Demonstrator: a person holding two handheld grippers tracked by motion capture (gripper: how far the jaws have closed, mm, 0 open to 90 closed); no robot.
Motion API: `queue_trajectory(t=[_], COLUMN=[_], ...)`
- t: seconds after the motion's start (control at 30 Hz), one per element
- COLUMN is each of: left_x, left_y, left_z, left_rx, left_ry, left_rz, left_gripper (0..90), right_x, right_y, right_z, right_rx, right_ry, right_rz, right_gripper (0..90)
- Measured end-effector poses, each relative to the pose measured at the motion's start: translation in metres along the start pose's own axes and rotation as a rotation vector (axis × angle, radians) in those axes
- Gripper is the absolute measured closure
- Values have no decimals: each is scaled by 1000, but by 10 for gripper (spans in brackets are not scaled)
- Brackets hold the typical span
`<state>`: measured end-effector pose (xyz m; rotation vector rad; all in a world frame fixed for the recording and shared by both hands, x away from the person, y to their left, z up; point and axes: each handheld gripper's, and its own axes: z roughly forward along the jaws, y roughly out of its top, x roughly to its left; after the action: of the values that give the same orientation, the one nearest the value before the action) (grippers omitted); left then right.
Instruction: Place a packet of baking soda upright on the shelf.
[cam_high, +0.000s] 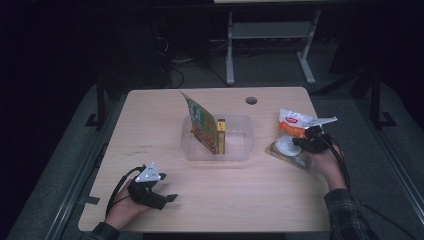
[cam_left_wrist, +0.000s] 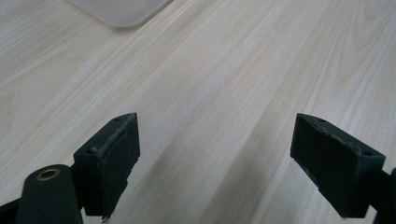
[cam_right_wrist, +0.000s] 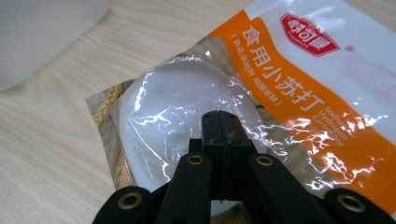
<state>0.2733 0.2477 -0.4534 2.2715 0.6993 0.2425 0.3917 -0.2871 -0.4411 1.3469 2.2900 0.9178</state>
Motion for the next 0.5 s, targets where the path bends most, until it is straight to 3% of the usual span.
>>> queue_trajectory(t=[0.33, 0.5], left_x=[0, 0], left_y=[0, 0], left_z=[1, -1], left_rx=[2, 5], left_ry=[-1, 1], left_rz=[6, 14], left_gripper=[153, 153], right_x=[4, 11], right_y=[-3, -4], right_z=[6, 5], right_rx=[30, 47], right_ry=[9, 37], right_rz=[-58, -80], right_gripper=[900, 900])
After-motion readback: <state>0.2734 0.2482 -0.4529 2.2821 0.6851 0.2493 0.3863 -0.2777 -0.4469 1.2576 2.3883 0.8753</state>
